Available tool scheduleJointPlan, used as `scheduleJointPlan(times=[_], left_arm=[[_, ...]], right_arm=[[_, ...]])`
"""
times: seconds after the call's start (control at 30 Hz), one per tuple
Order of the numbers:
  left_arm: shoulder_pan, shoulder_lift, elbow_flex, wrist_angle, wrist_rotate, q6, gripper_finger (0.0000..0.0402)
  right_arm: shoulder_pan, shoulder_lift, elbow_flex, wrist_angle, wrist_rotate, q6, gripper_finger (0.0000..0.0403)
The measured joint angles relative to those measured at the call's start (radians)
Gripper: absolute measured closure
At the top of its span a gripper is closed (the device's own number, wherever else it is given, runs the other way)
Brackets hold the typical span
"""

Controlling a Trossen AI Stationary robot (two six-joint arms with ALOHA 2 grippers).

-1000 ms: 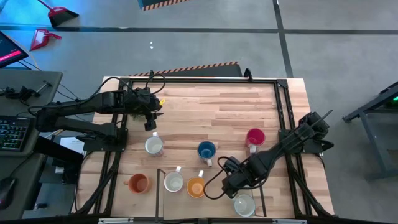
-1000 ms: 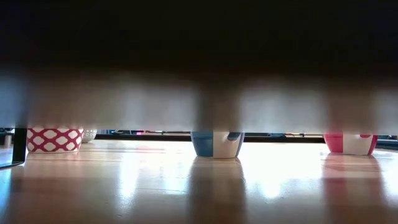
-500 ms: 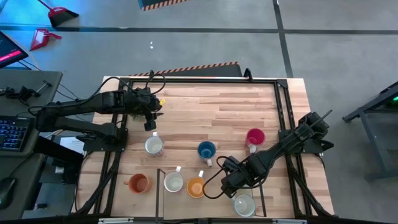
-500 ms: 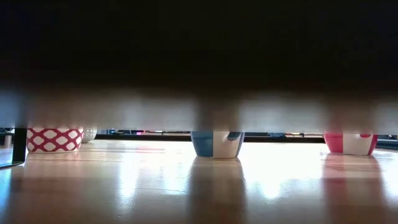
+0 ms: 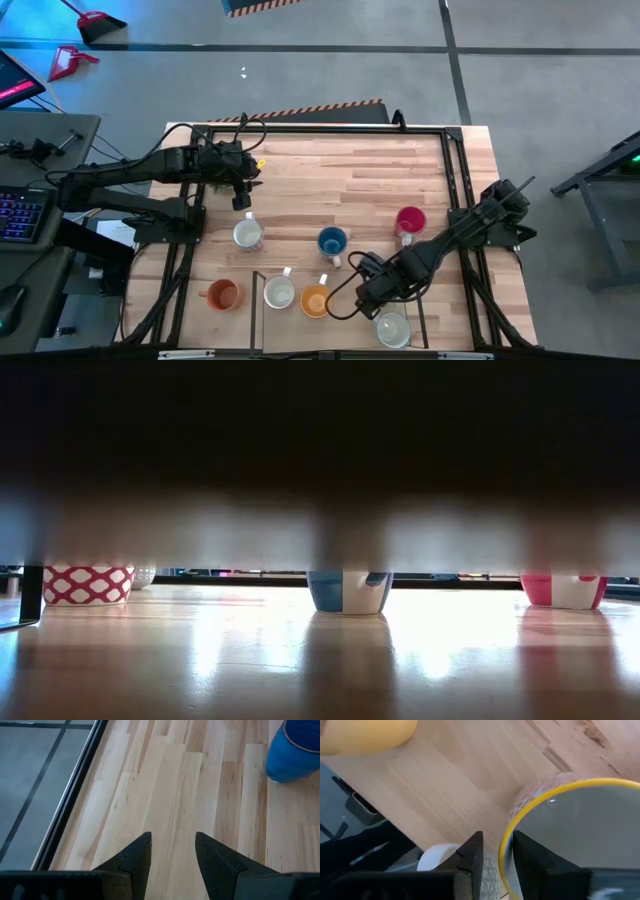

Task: Place coffee mugs
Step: Adjust the orange pattern cup on the shelf, then put the red pattern mug on the shelf

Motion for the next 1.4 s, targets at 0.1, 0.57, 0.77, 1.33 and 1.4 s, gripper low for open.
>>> scheduleJointPlan(times=[0.1, 0.57, 0.77, 1.33, 1.4], left_arm=[[0.0, 0.0, 0.0, 0.0, 0.0, 0.0, 0.0259], [0.0, 0.0, 0.0, 0.0, 0.0, -0.002, 0.0259], [0.0, 0.0, 0.0, 0.0, 0.0, -0.003, 0.0259], [0.0, 0.0, 0.0, -0.001, 0.001, -0.031, 0.0259], [0.0, 0.0, 0.0, -0.003, 0.001, -0.036, 0.0259]], right_arm=[[0.0, -0.001, 0.027, -0.028, 0.001, -0.003, 0.0318], [0.0, -0.004, 0.382, -0.337, 0.251, -0.065, 0.0318], [-0.024, -0.005, 0.475, -0.424, 0.407, -0.26, 0.0318], [-0.259, -0.057, 0.301, -0.505, 0.326, -0.231, 0.0318], [-0.275, -0.071, 0.225, -0.502, 0.326, -0.211, 0.0318]])
